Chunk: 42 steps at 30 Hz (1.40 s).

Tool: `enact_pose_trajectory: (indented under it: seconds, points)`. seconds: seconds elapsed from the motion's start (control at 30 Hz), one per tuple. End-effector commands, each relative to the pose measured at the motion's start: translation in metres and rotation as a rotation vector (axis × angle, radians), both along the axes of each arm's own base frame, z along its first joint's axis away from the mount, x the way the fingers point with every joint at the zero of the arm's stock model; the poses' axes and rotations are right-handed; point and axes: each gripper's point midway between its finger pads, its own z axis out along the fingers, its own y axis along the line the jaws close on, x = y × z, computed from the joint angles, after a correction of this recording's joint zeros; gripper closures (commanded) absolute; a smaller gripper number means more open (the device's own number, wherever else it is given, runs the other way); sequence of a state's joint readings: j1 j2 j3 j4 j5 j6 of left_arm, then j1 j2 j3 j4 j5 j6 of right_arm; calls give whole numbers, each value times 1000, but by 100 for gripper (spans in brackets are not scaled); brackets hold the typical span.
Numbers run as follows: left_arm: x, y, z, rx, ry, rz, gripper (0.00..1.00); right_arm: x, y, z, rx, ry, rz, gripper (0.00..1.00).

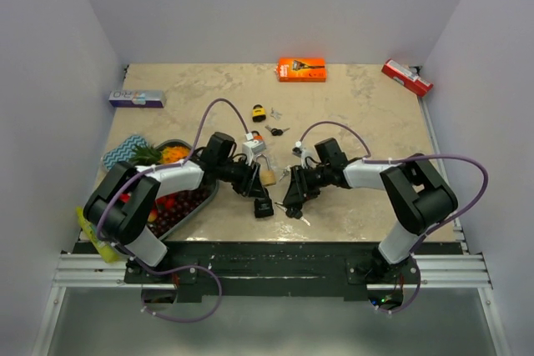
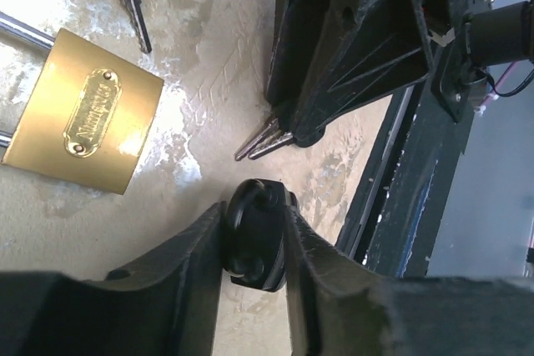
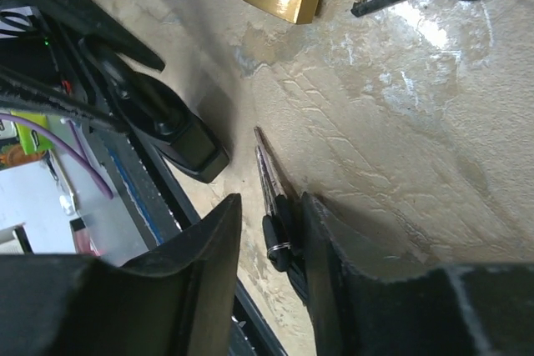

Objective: Lock with the key
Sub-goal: Place the key at the center of the board, then place the lock at the center of the board, then reset both arms

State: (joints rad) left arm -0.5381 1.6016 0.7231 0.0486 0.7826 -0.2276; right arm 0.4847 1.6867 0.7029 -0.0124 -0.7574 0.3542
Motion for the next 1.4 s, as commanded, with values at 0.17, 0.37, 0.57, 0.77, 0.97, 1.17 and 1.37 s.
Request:
enact_pose_trajectory:
  seconds: [0.17, 0.37, 0.57, 0.77, 0.97, 1.17, 1.37]
  points:
    - [-2, 3, 3, 36, -24, -59, 52, 9, -1, 19, -3, -102, 24, 52]
    - [2, -2, -3, 31, -32, -66, 64, 8, 1, 26, 16, -127, 50, 51]
    - [2, -4, -9, 57, -50, -80, 62, 8, 1, 31, 21, -138, 70, 47]
    - [19, 2, 9, 126, -145, -44, 17, 21, 4, 53, 35, -222, 70, 35]
    - [45, 5, 58, 155, -324, -48, 1, 34, 8, 89, 62, -337, 83, 19]
    - [110, 14, 177, 44, -476, 2, 1, 98, -9, 200, 54, -801, -19, 1]
    - [219, 94, 203, 44, -261, 299, 1, 178, -83, 252, -14, -898, -315, 1]
